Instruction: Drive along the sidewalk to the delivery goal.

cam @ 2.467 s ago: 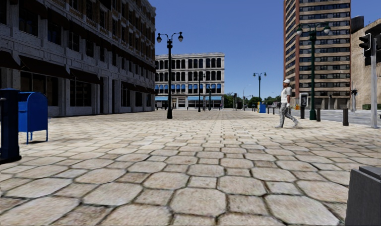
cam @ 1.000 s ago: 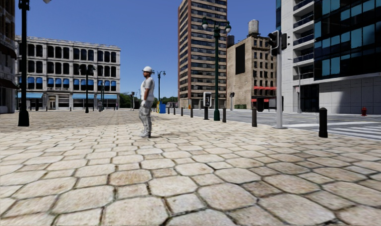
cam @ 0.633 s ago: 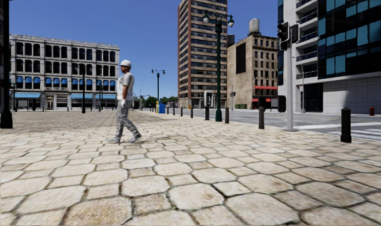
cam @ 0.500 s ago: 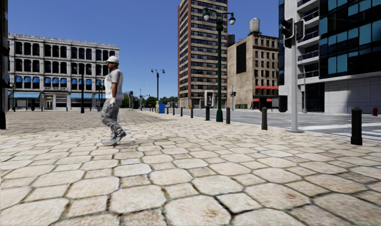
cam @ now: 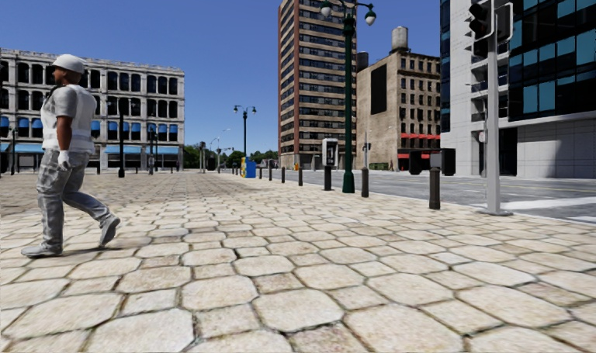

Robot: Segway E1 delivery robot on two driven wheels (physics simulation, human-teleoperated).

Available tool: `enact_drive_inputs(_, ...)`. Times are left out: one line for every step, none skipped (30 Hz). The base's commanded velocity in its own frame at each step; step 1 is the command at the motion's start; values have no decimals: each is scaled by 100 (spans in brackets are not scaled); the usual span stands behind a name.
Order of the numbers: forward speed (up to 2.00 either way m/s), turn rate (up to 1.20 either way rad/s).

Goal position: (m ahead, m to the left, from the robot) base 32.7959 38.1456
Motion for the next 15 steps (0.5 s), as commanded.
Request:
enact_drive_inputs(200,0)
enact_drive_inputs(200,0)
enact_drive_inputs(200,0)
enact_drive_inputs(200,0)
enact_drive_inputs(200,0)
enact_drive_inputs(200,0)
enact_drive_inputs(200,0)
enact_drive_inputs(200,0)
enact_drive_inputs(200,0)
enact_drive_inputs(200,0)
enact_drive_inputs(200,0)
enact_drive_inputs(200,0)
enact_drive_inputs(200,0)
enact_drive_inputs(200,0)
enact_drive_inputs(200,0)
